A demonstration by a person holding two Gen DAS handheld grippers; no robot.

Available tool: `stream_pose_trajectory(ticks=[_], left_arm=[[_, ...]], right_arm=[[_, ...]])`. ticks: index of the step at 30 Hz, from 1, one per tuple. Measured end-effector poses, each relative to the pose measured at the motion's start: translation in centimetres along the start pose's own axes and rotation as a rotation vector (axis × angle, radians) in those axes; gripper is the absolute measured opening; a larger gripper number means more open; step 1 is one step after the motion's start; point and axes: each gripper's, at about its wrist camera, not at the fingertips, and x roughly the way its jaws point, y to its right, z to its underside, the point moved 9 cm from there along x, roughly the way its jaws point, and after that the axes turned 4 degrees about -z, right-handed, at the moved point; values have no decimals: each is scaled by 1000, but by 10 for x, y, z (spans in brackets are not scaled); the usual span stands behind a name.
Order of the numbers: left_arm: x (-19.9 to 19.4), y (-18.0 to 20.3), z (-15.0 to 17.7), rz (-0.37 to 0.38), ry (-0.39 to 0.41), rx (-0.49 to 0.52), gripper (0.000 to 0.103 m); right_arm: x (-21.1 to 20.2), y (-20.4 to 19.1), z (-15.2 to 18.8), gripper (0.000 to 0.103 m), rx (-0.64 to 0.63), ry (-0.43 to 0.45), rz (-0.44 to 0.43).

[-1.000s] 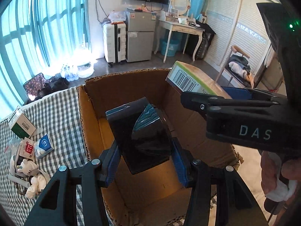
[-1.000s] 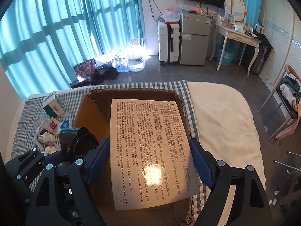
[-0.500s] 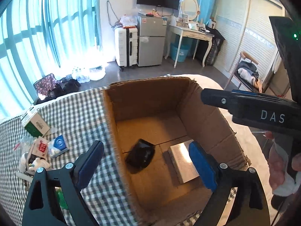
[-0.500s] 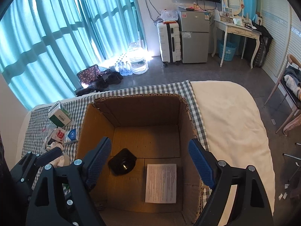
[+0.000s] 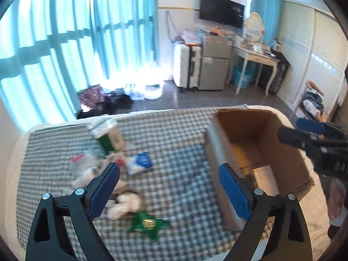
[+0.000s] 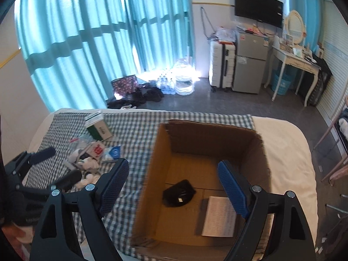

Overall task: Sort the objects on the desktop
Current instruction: 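Move both tools back over the cluttered bed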

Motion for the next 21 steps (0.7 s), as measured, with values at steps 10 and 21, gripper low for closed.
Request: stream_pose_trajectory(ticks=[10,21], left_arm=[[-3,-114,39,-87,-19,-117,96],[39,-205,85,-164,-50,-191,96]], right_arm=[[29,-108,9,84,-106,-38,-86],[97,-191,20,84,-175,-95,-111]])
